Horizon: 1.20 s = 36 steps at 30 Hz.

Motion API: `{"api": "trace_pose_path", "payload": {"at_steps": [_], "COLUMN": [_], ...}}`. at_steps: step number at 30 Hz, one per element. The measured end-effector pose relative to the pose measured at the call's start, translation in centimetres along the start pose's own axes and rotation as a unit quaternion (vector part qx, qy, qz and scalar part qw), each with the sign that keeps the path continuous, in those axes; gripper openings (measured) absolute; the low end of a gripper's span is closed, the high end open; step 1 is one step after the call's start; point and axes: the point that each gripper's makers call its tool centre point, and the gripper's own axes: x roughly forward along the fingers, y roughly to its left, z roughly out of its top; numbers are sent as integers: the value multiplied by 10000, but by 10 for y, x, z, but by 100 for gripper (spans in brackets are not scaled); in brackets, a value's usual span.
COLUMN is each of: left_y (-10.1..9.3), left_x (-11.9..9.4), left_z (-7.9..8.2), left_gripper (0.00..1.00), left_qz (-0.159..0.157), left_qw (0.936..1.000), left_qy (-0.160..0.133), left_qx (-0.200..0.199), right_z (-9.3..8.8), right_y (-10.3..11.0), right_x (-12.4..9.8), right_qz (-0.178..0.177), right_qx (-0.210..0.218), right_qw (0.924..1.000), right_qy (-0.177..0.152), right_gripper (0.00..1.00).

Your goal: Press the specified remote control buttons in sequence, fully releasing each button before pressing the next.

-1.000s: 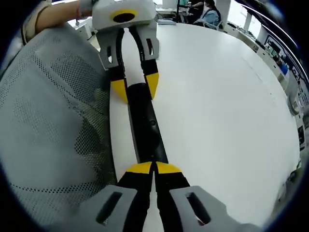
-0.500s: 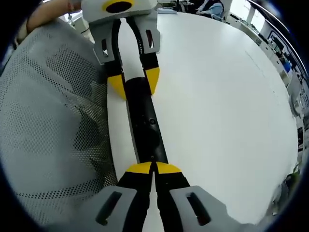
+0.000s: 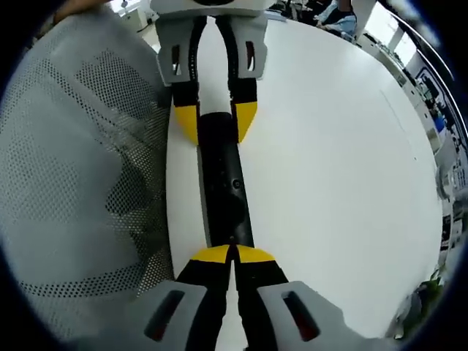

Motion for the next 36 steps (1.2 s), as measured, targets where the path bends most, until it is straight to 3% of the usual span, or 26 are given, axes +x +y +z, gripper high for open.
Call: {"api": "trace_pose_path", "payload": {"at_steps": [7, 14, 16, 23, 25, 30, 33, 36], "left_y": [0, 0, 0, 0, 0, 0, 0, 0], "left_x": [0, 1, 1, 1, 1, 1, 1, 1], "left_z": [1, 1, 1, 1, 0, 0, 0, 0], "left_gripper": [24, 24, 24, 24, 24, 24, 24, 24], "left_qz": [-2, 2, 0, 21, 20, 5, 1, 12], "left_qw": [10000, 10000, 10000, 10000, 10000, 10000, 10000, 10000], "left_qy": [42, 34, 27, 62, 66, 7, 11, 52], "left_qx": [44, 54, 52, 68, 52, 23, 10, 31], "right_z": [2, 2, 0, 1, 0, 12, 10, 12], "right_y": [-3, -2, -2, -2, -3, 3, -1, 1], "right_x": [1, 2, 1, -3, -3, -3, 2, 1], "right_qz": [175, 343, 364, 468, 455, 380, 205, 226], "right_qx": [310, 388, 442, 847, 938, 638, 305, 305], "right_qw": [9994, 9977, 9976, 9941, 9932, 9955, 9986, 9985], "right_qy": [48, 444, 377, -487, -526, -596, -382, -385], "right_gripper": [0, 0, 0, 0, 0, 0, 0, 0]}}
